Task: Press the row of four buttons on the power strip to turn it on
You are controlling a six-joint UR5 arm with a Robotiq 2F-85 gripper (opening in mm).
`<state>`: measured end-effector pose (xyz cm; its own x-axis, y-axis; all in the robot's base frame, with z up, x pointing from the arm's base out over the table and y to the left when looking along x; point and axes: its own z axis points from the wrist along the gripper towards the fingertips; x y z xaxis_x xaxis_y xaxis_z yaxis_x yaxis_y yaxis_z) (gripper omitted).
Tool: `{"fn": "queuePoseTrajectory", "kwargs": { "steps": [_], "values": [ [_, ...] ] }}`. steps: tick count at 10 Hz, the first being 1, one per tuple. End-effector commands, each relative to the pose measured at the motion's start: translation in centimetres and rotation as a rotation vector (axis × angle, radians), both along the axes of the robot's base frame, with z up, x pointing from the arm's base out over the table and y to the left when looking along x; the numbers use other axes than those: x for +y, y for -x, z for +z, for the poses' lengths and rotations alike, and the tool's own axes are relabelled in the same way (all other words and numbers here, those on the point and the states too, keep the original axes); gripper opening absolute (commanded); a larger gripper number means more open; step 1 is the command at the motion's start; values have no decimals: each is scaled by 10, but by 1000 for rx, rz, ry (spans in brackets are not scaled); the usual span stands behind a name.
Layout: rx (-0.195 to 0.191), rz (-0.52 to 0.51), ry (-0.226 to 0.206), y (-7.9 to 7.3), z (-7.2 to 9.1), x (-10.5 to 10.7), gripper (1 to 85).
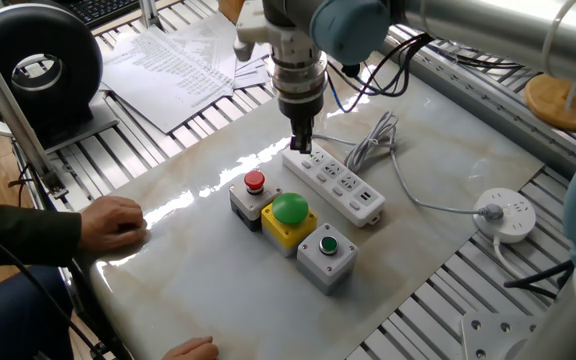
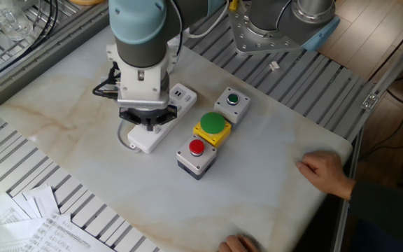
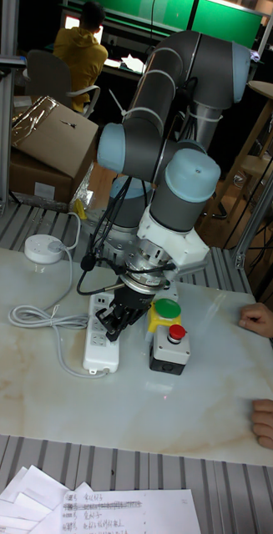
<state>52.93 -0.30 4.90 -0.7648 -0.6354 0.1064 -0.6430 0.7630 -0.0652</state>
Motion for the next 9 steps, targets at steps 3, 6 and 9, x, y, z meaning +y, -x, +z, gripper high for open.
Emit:
{"fn": "queuePoseTrajectory", "kwargs": {
  "steps": [3,6,9],
  "values": [
    [5,-12,-28,9,-18,7,10],
    [-8,-12,-37,8,-28,8,10],
    [-9,-7,-48,5,-26,11,10]
  ]
}}
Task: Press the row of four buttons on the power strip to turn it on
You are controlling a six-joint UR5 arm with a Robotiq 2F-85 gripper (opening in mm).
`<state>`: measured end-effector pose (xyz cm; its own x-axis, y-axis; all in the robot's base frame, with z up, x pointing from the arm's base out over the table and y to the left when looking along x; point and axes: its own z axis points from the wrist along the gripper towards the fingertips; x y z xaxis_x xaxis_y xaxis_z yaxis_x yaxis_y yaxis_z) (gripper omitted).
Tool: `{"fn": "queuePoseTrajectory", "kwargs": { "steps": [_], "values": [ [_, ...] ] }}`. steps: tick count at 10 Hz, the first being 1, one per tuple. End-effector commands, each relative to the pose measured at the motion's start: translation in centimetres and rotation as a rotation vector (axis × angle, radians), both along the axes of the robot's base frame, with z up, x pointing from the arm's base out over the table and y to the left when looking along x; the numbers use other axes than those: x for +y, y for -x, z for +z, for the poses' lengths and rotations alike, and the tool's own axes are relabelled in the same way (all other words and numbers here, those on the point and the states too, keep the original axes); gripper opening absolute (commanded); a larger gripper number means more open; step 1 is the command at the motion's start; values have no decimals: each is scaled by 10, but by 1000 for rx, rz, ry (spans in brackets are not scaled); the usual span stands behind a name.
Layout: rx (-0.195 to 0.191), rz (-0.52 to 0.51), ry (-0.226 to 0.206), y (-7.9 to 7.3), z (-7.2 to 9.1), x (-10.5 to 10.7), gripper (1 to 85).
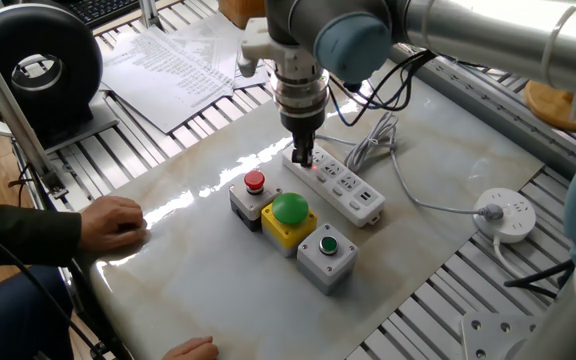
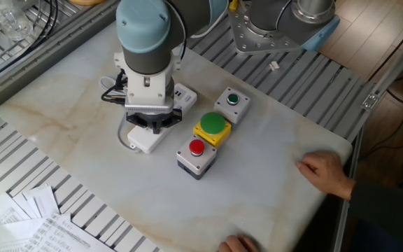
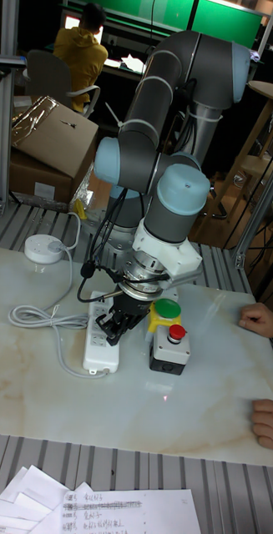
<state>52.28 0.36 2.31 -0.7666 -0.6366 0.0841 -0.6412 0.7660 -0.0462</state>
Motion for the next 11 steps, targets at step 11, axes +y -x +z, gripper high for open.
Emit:
{"fn": "queuePoseTrajectory", "kwargs": {
  "steps": [11],
  "values": [
    [95,-52,-51,35,26,11,10]
  ]
}}
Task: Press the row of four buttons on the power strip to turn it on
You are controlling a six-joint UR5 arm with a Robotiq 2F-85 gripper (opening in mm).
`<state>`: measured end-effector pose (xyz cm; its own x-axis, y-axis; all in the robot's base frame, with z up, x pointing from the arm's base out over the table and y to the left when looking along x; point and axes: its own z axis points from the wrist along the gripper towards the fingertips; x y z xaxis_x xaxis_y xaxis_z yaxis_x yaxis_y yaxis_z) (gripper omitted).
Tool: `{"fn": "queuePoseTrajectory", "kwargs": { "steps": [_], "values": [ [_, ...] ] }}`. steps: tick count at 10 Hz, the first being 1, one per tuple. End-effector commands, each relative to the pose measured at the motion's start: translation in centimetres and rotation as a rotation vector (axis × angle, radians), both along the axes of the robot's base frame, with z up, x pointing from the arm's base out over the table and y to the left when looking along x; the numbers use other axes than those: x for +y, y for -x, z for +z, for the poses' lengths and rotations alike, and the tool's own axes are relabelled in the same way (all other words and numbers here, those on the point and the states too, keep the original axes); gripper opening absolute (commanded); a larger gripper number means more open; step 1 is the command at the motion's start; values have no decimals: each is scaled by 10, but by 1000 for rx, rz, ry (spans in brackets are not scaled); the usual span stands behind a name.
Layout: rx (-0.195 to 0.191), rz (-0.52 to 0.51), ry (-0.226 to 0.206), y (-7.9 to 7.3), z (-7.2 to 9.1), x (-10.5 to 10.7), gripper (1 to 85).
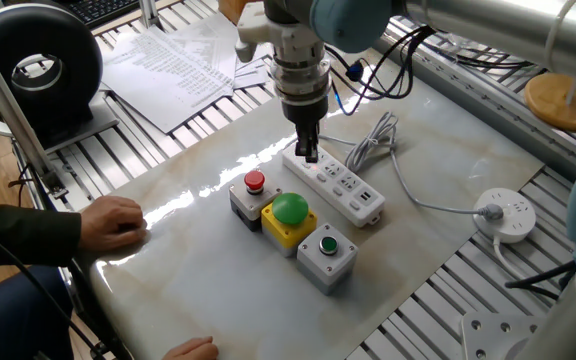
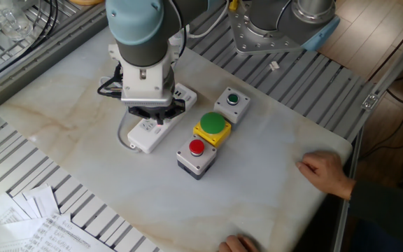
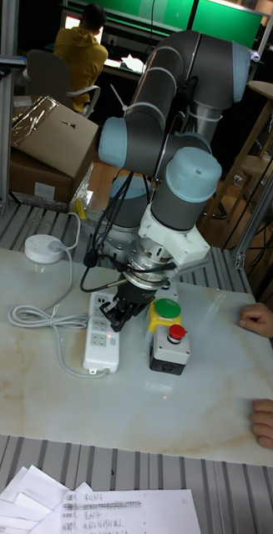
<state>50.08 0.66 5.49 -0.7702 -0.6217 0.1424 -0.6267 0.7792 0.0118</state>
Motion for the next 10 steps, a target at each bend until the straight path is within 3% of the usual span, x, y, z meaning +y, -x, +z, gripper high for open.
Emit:
{"fn": "queuePoseTrajectory", "kwargs": {
  "steps": [1,6,9,10],
  "values": [
    [6,-33,-37,17,-9,7,10],
    [-14,-19,-38,25,-26,-3,10],
    [-42,-45,-104,26,-48,10,10],
    [-43,-28,-106,23,-48,8,10]
  ]
}}
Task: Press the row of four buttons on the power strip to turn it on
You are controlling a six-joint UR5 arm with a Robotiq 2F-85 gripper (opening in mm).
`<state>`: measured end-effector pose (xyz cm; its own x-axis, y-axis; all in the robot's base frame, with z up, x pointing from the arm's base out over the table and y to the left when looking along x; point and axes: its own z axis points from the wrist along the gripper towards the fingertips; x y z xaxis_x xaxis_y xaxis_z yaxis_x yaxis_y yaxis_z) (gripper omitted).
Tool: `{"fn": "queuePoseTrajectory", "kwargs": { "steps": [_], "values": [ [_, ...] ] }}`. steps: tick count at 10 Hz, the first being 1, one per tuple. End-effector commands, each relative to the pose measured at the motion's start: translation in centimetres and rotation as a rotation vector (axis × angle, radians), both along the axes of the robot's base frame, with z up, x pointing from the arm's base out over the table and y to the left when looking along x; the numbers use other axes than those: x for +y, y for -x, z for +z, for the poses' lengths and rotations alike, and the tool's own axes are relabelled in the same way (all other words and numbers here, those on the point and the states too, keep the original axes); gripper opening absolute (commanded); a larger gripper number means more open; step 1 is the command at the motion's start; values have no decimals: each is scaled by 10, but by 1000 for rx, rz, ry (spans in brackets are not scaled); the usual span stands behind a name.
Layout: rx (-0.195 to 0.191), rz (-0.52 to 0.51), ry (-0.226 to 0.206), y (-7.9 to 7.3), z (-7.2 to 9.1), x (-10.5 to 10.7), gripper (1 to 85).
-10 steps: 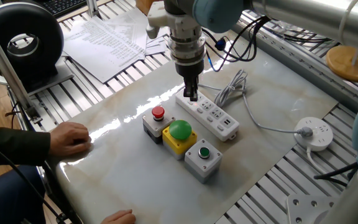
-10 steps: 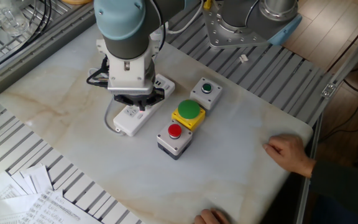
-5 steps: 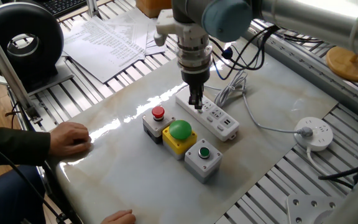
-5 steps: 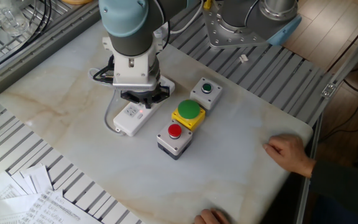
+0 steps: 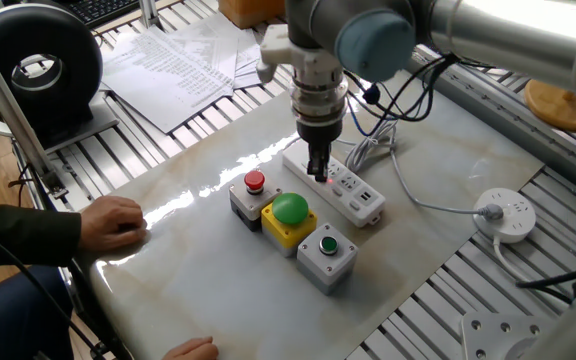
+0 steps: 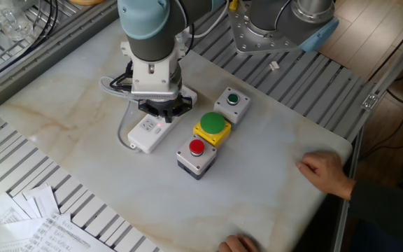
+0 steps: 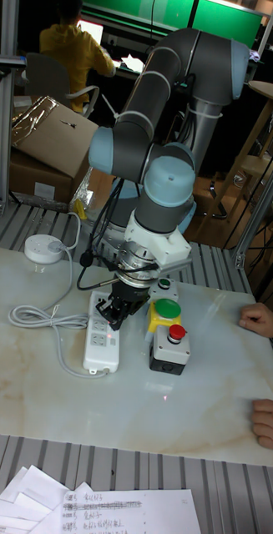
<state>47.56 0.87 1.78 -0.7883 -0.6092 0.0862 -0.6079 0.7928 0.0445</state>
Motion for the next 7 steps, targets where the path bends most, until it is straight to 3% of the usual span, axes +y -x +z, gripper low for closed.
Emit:
{"fn": "queuePoseTrajectory", "kwargs": {
  "steps": [1,3,5,6,7],
  "values": [
    [-15,14,-39,-5,-6,2,10],
    [9,56,-78,-13,0,-11,10],
    [36,103,-57,-21,11,-38,10],
    [51,110,-11,-20,28,-44,10],
    [32,69,136,-14,54,-40,10]
  ]
}}
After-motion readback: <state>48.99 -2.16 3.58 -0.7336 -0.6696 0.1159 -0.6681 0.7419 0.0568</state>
